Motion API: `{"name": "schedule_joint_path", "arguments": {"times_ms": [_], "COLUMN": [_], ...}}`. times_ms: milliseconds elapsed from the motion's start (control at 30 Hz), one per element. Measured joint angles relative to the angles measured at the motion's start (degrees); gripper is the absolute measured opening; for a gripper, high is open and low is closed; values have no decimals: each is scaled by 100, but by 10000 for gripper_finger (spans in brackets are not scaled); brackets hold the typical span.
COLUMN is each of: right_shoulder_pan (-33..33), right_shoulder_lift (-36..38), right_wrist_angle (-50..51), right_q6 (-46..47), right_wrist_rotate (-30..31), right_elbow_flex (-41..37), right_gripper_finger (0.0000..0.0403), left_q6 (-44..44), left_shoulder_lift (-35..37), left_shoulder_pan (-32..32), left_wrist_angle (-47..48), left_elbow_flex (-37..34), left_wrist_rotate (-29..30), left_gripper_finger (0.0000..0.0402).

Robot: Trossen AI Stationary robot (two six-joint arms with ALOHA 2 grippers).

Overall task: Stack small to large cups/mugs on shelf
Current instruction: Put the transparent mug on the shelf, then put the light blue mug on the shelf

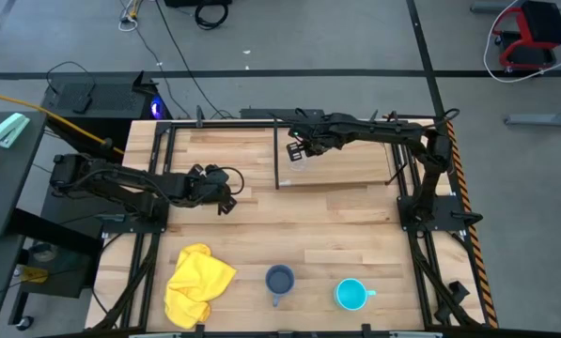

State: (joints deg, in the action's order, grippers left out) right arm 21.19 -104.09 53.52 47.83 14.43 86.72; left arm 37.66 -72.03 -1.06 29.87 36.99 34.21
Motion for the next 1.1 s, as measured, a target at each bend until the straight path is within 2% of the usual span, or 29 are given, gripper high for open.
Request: {"name": "schedule_joint_path", "arguments": {"times_ms": [200, 433, 833, 933, 1100], "right_shoulder_pan": [0, 0, 5, -32, -358], "right_shoulder_lift": [6, 6, 294, 583, 1292], "right_wrist_angle": [-11, -9, 64, 130, 641], "right_q6": [-109, -142, -304, -311, -439], "right_wrist_rotate": [1, 1, -36, -301, -1118], "right_elbow_flex": [0, 0, 0, 0, 0], "right_gripper_finger": [38, 67, 77, 77, 77], "left_q6": [1, 5, 9, 10, 9], "left_shoulder_lift": [0, 0, 0, 0, 0], "left_shoulder_pan": [0, 0, -2, -4, -4], "left_wrist_angle": [-2, -2, 0, 0, 2], "left_elbow_flex": [0, 0, 0, 0, 0], "left_wrist_rotate": [0, 1, 1, 1, 1], "left_gripper_finger": [24, 13, 27, 22, 15]}}
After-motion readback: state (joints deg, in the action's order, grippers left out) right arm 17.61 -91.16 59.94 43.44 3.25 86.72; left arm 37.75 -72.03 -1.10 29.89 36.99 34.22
